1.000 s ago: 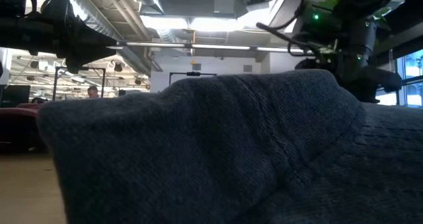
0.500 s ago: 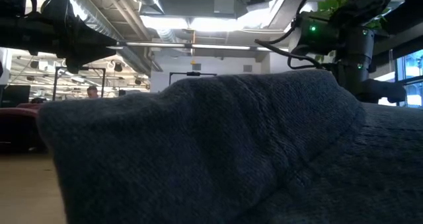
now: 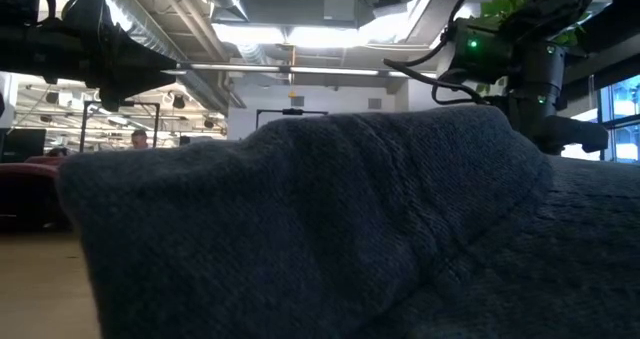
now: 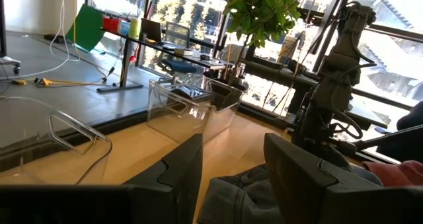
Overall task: Pick & Place hat
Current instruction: Put the right blue cap into the right transparent bin, then put the bottom right maroon cap into the left transparent bin
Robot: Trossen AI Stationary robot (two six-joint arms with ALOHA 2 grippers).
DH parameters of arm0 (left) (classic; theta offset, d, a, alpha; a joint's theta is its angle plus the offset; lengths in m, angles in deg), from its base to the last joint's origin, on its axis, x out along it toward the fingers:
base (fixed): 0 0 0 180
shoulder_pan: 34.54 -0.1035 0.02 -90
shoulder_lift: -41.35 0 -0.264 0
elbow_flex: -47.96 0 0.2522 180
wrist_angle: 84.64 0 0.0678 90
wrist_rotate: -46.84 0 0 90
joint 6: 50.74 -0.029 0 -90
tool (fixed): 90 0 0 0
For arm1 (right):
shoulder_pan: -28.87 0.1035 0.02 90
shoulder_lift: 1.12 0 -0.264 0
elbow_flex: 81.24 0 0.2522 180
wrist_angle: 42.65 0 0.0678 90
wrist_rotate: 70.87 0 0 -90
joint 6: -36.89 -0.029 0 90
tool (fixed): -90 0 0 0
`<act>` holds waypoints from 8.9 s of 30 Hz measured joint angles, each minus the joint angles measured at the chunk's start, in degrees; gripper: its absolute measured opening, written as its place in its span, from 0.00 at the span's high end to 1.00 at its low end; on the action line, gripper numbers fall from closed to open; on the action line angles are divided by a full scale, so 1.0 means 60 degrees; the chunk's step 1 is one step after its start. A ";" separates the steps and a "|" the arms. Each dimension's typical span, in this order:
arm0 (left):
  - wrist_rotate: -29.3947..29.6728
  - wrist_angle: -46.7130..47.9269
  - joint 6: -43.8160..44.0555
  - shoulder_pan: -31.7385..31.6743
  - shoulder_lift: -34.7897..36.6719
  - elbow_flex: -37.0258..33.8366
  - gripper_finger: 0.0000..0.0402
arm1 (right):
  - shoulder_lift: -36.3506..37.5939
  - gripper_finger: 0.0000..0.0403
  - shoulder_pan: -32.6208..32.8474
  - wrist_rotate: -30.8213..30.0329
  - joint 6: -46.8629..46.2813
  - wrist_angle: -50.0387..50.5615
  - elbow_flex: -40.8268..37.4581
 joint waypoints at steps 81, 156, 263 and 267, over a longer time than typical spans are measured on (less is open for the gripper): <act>-0.2091 0.0018 -0.0013 0.0000 -0.0001 0.0001 0.61 | 0.0094 0.89 -0.3177 -0.8949 -0.6174 0.2877 0.7976; -0.2120 0.0015 -0.0016 0.0000 -0.0003 0.0000 0.61 | -0.2231 0.38 -0.3271 -0.7423 -0.3141 0.5865 1.0193; -0.2771 -0.2510 -0.0846 0.1486 -0.7881 0.4301 0.61 | -0.0571 0.99 0.7839 -0.9744 -1.8557 0.9776 0.6834; -0.2750 -0.3055 -0.0006 0.1722 -0.9821 0.5294 0.61 | -0.0460 0.99 0.6818 -1.1587 -1.8075 0.9697 0.6834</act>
